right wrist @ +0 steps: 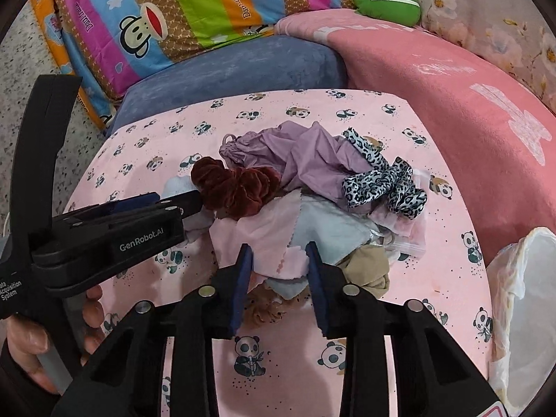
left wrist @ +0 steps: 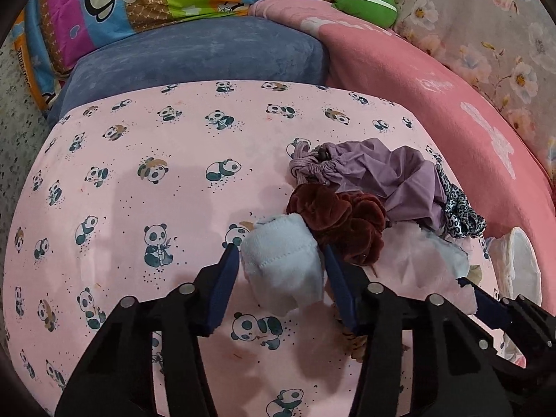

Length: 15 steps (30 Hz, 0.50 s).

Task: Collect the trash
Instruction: 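Grasp the second light blue sock with the left gripper while the right gripper grasps the pink cloth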

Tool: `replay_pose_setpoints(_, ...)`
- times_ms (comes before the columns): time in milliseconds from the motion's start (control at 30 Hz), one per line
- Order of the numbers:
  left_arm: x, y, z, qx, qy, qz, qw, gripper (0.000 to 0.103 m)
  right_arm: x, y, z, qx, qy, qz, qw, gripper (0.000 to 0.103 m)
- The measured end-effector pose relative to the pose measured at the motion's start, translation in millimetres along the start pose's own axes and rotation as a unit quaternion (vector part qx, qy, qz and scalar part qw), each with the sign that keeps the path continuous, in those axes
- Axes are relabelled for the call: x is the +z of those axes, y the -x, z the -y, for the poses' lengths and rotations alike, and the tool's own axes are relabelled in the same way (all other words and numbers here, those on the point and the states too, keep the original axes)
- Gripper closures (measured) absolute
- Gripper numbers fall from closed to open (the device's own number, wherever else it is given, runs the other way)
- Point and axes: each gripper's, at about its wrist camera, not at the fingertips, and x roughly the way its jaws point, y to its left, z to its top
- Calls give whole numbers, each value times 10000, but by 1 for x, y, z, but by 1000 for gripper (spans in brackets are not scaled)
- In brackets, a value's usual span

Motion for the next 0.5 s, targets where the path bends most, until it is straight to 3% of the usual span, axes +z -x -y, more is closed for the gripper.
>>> replay_pose_setpoints(167,-5,3,3,37,-52,3,10000,70,-5,-2,3,27,12,-40,10000,91)
replay_pose_setpoints(500,-12,31,13,-4,45,133,9999,73,-12,32,10,281,-168,181,9993,93)
